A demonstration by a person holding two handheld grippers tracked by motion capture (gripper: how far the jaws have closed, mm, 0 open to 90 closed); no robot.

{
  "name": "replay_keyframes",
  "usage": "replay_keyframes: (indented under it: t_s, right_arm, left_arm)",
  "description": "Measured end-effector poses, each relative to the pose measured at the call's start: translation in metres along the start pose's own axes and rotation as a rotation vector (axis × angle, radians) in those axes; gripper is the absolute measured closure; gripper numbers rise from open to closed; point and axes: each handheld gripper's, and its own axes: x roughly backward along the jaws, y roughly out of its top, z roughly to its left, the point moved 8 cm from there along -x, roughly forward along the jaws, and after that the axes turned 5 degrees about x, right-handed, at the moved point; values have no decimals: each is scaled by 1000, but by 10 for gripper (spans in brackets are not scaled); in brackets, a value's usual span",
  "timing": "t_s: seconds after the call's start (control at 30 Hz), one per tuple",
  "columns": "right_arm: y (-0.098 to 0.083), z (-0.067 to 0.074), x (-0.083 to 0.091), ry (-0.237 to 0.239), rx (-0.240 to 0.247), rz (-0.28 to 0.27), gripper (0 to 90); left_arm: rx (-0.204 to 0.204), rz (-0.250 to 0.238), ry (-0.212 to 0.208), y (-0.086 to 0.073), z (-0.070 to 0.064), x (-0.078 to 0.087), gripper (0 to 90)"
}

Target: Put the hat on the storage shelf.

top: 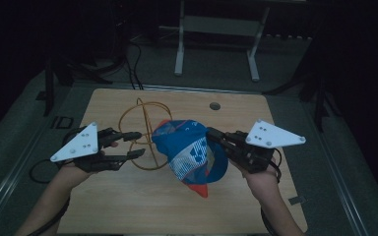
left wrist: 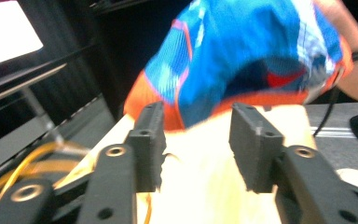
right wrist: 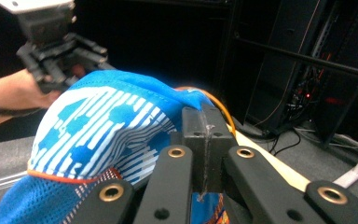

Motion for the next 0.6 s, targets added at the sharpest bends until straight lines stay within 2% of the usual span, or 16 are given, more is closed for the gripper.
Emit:
replay_keyframes:
  t_s: [0.07, 0.1, 0.13, 0.17, 0.2, 0.23, 0.27, 0.3, 0.33, 0.37, 0.4, 0.43, 0.47, 0.5, 0.53, 0.6]
  right_arm:
    - [3, -2, -3, -5, 3, 1, 900]
    - [10, -6, -9, -15, 4, -4, 900]
    - [13, -8, -12, -17, 2, -9, 900]
    - [17, -11, -15, -22, 0, -13, 900]
    - [21, -13, -19, -24, 2, -16, 900]
    - [25, -16, -23, -26, 0, -19, 900]
    - [30, -18, -27, -32, 0, -22, 900]
    - [34, -20, -31, -33, -2, -24, 900]
    - [40, -22, -37, -33, -1, -27, 900]
    - [43, -24, -40, -39, 4, -27, 900]
    - [43, -24, -40, -39, 4, -27, 900]
    - [50, -27, -49, -40, 2, -30, 900]
    - [53, -29, -54, -46, 3, -29, 900]
    - [53, -29, -54, -46, 3, -29, 900]
    - [58, -34, -64, -48, -1, -26, 900]
    - [60, -37, -75, -40, -15, -22, 900]
  left_arm:
    - [16, 6, 16, -6, 1, 4, 499]
    - [47, 30, 47, -20, 2, 11, 478]
    - [47, 30, 47, -20, 2, 11, 460]
    - [56, 37, 66, -28, 2, 15, 444]
    - [91, 44, 113, -43, 5, 23, 430]
    - [107, 45, 141, -50, 8, 26, 406]
    - [127, 48, 163, -58, 9, 30, 389]
    - [127, 48, 163, -58, 9, 30, 385]
    - [158, 50, 216, -71, 13, 36, 355]
    - [175, 59, 241, -77, 15, 38, 331]
    - [175, 59, 241, -77, 15, 38, 282]
    - [213, 61, 284, -90, 16, 41, 246]
    - [227, 69, 310, -96, 17, 42, 224]
    - [227, 69, 310, -96, 17, 42, 148]
    - [255, 100, 351, -111, 17, 42, 84]
    - [300, 113, 400, -125, 16, 42, 18]
